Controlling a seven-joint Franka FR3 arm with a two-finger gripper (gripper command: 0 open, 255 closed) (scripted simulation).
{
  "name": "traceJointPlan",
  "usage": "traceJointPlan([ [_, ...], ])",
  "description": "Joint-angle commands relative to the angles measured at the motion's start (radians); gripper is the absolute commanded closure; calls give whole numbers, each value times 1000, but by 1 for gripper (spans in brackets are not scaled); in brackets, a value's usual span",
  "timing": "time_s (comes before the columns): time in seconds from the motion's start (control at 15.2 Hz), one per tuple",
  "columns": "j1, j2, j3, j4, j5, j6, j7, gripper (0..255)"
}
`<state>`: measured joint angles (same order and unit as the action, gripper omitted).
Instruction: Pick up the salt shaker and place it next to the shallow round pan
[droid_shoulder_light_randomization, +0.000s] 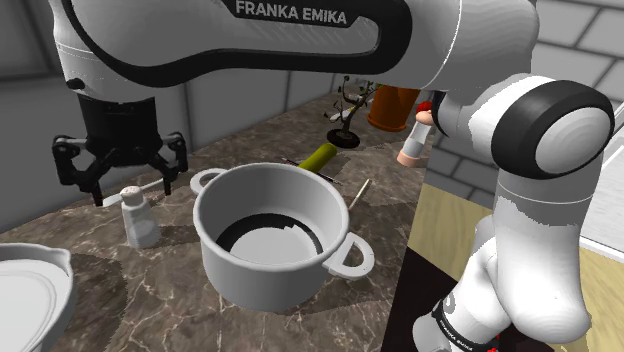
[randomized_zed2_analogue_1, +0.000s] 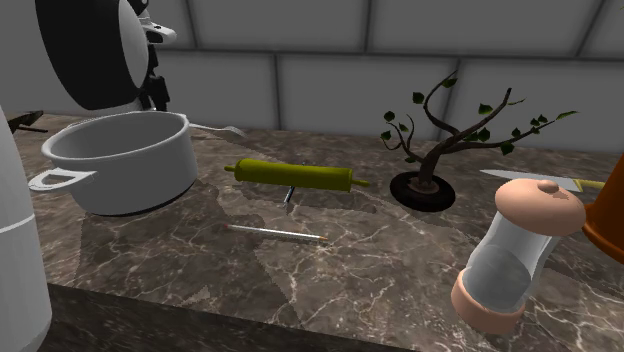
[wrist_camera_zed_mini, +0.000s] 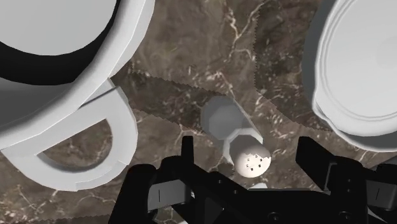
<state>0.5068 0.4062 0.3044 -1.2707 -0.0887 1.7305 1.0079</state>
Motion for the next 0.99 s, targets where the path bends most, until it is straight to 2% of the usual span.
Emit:
traceJointPlan([
  [0.0,0,0,0,0,0,0,0,0],
  [0.13,0,0,0,0,0,0,0,0],
  [0.4,15,28,1,172,-8,-144,-1,0],
  [0.92,16,28,0,172,-8,-144,-1,0],
])
